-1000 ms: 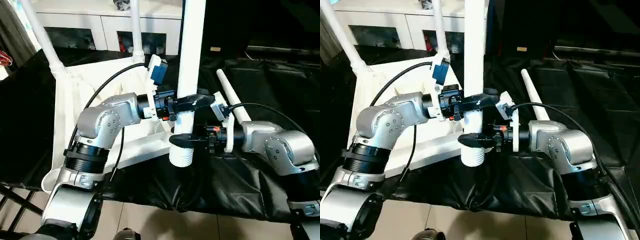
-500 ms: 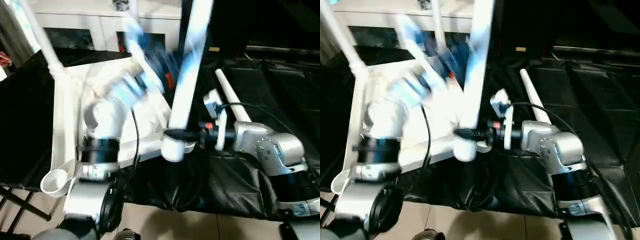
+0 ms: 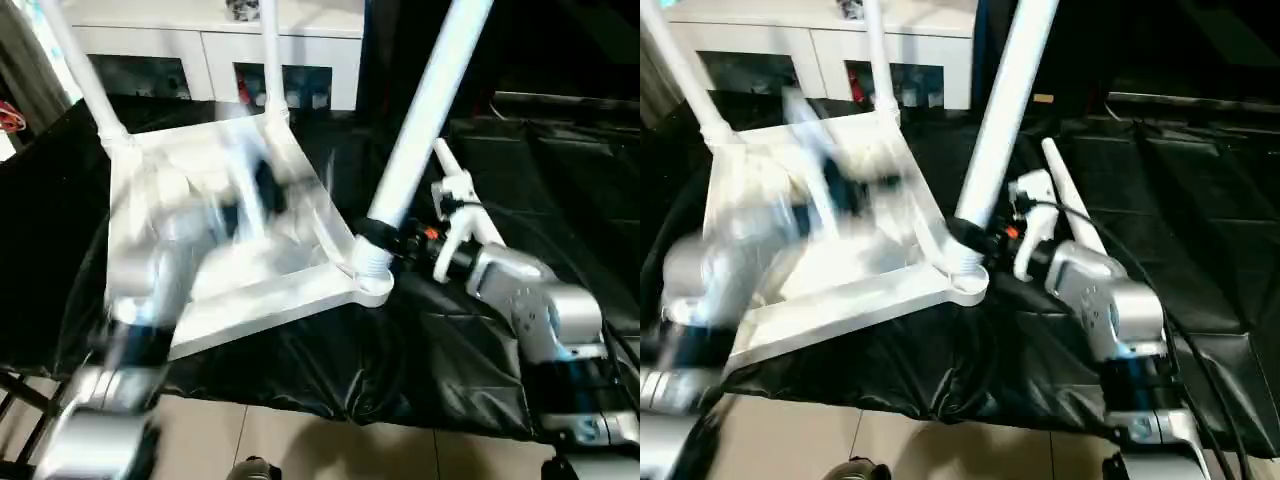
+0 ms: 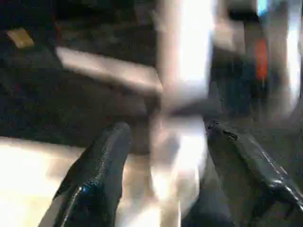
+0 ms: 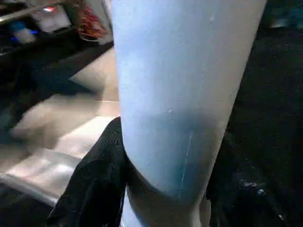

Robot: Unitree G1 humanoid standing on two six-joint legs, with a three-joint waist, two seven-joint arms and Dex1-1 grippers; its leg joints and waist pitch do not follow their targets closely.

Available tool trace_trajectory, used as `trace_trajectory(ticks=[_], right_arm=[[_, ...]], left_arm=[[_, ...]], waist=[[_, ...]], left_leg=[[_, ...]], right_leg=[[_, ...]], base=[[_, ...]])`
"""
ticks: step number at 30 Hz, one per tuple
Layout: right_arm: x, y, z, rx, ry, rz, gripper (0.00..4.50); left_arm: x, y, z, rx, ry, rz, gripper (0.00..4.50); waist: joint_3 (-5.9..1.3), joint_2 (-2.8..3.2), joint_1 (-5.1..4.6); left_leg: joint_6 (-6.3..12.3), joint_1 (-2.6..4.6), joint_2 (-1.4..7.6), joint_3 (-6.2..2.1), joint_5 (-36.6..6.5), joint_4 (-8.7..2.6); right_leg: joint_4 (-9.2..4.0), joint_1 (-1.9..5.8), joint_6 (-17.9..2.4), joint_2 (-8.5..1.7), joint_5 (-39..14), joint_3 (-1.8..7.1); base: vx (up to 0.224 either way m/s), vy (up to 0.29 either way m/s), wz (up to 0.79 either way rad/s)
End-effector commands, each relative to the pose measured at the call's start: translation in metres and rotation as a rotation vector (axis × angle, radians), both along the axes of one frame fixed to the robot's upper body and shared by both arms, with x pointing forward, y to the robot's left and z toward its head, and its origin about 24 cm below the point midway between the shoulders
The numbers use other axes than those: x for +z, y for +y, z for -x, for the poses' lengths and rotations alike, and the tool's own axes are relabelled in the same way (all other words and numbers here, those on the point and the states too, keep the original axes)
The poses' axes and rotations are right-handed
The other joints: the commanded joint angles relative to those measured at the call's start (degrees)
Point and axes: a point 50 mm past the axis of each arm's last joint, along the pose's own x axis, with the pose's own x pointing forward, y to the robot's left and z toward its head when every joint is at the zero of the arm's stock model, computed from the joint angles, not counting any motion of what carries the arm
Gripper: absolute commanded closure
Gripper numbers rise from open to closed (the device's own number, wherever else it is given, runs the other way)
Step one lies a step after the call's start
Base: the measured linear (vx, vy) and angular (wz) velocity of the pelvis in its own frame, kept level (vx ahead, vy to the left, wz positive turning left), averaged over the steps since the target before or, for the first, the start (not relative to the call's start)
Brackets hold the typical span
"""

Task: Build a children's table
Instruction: Pick table leg

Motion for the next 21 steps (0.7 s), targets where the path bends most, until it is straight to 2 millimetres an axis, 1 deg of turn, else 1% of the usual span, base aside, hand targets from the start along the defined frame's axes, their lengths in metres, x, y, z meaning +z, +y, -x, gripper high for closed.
trace_trajectory(ticks=[1,2,3,4,5,6,7,8,9,11,12,13,14,16,17,19,21], right_arm=[[0.004,0.000,0.000,-0.018,-0.036,0.018,2.62],[0.004,0.000,0.000,-0.023,-0.037,0.026,2.62],[0.002,0.000,-0.001,-0.031,-0.039,0.042,2.62],[0.001,0.000,-0.001,-0.036,-0.041,0.053,2.62],[0.000,0.000,0.000,-0.038,-0.042,0.062,2.62],[0.000,0.001,0.000,-0.038,-0.045,0.070,2.62],[0.000,0.002,0.000,-0.038,-0.046,0.071,2.62],[-0.001,0.002,0.000,-0.039,-0.048,0.073,2.62],[-0.001,0.002,0.000,-0.040,-0.050,0.075,2.62],[-0.001,0.002,0.000,-0.041,-0.051,0.078,2.62],[-0.002,0.003,0.000,-0.046,-0.054,0.092,2.62],[-0.002,0.003,0.000,-0.047,-0.054,0.093,2.62],[-0.003,0.004,-0.001,-0.048,-0.055,0.100,2.62],[-0.004,0.004,-0.001,-0.047,-0.055,0.106,2.62],[-0.004,0.004,0.000,-0.046,-0.056,0.109,2.62],[-0.005,0.005,0.000,-0.049,-0.054,0.110,2.62],[-0.007,0.006,-0.001,-0.053,-0.054,0.116,2.62]], left_arm=[[-0.001,-0.004,0.002,-0.040,-0.034,-0.070,1.47],[-0.004,-0.004,0.003,-0.044,-0.029,-0.091,1.47],[-0.013,-0.003,0.004,-0.046,-0.023,-0.148,1.47],[-0.018,-0.002,0.004,-0.045,-0.021,-0.184,1.47],[-0.024,-0.001,0.004,-0.048,-0.018,-0.220,1.47],[-0.031,0.000,0.002,-0.044,-0.006,-0.251,1.47],[-0.034,0.001,0.001,-0.036,-0.002,-0.264,1.66],[-0.037,0.003,-0.001,-0.027,0.007,-0.276,1.77],[-0.038,0.004,-0.001,-0.021,0.013,-0.284,1.85],[-0.040,0.005,-0.002,-0.015,0.018,-0.290,1.85],[-0.043,0.008,-0.004,0.013,0.047,-0.300,2.10],[-0.044,0.009,-0.004,0.015,0.050,-0.301,2.10],[-0.045,0.010,-0.004,0.020,0.071,-0.300,2.28],[-0.046,0.011,-0.003,0.022,0.082,-0.297,2.42],[-0.046,0.011,-0.003,0.023,0.086,-0.295,2.42],[-0.046,0.011,-0.003,0.024,0.097,-0.278,2.68],[-0.047,0.011,-0.003,0.020,0.104,-0.271,2.77]], waist=[[-4.75,0.37,-0.42],[-4.73,0.34,-0.41],[-4.73,0.47,-0.40],[-4.57,0.36,-0.51],[-4.53,0.36,-0.60],[-4.46,0.42,-0.75],[-4.44,0.56,-0.87],[-4.49,0.49,-0.92],[-4.57,0.45,-1.10],[-4.64,0.45,-1.30],[-4.60,0.56,-1.39],[-4.62,0.52,-1.38],[-4.65,0.51,-1.41],[-4.70,0.52,-1.44],[-4.69,0.55,-1.44],[-4.70,0.57,-1.39],[-4.68,0.60,-1.37]], left_leg=[[-2.01,2.06,2.36,-0.84,-12.3,-4.08],[-2.04,2.04,2.37,-0.86,-12.6,-4.10],[-2.14,2.05,2.34,-0.88,-12.9,-4.07],[-2.17,1.92,2.24,-0.91,-13.5,-4.17],[-2.33,2.00,2.22,-0.89,-14.1,-4.20],[-2.43,2.04,2.13,-0.89,-14.9,-4.21],[-2.62,2.13,2.11,-0.98,-15.8,-4.26],[-2.70,2.12,2.13,-1.01,-15.9,-4.26],[-2.82,2.08,2.11,-1.05,-15.8,-4.27],[-2.60,1.96,2.16,-1.11,-15.4,-4.26],[-2.38,2.02,2.10,-1.01,-15.5,-4.19],[-2.35,2.00,2.11,-1.04,-15.4,-4.15],[-2.19,1.95,2.08,-1.04,-15.0,-4.14],[-1.83,1.98,2.16,-1.00,-14.4,-4.09],[-1.77,1.98,2.15,-0.96,-14.3,-4.04],[-1.50,1.96,2.14,-0.96,-14.0,-4.05],[-1.57,2.00,2.19,-1.01,-14.3,-4.09]], right_leg=[[-4.03,2.37,-9.0,-4.13,-11.1,3.25],[-4.12,2.37,-9.0,-4.12,-11.3,3.26],[-4.12,2.35,-9.0,-4.14,-11.4,3.27],[-4.28,2.38,-8.7,-4.09,-12.3,3.24],[-4.31,2.37,-8.6,-4.10,-13.0,3.24],[-4.61,2.33,-8.1,-4.09,-14.5,3.25],[-4.72,2.36,-7.8,-4.17,-15.8,3.25],[-4.74,2.38,-7.7,-4.19,-15.8,3.26],[-4.62,2.41,-8.0,-4.11,-14.9,3.24],[-4.42,2.54,-8.7,-4.18,-13.5,3.20],[-4.54,2.39,-8.9,-4.15,-13.7,3.19],[-4.49,2.43,-9.1,-4.21,-13.6,3.19],[-4.43,2.51,-9.3,-4.17,-13.3,3.19],[-4.30,2.45,-9.9,-4.14,-12.0,3.21],[-4.29,2.41,-10.1,-4.14,-11.9,3.22],[-4.25,2.46,-10.4,-4.09,-11.4,3.21],[-4.23,2.44,-10.5,-4.14,-11.6,3.21]], base=[[0.000,0.000,0.00],[0.000,0.000,0.00],[0.000,0.000,0.00],[0.000,0.000,0.00],[0.000,0.000,0.00],[0.000,0.000,0.00],[0.000,0.000,0.00],[0.000,0.000,0.00],[0.000,0.000,0.00],[0.000,0.000,0.00],[0.000,0.000,0.00],[0.000,0.000,0.00],[0.000,0.000,0.00],[0.000,0.000,0.00],[0.000,0.000,0.00],[0.000,0.000,0.00],[0.000,0.000,0.00]])
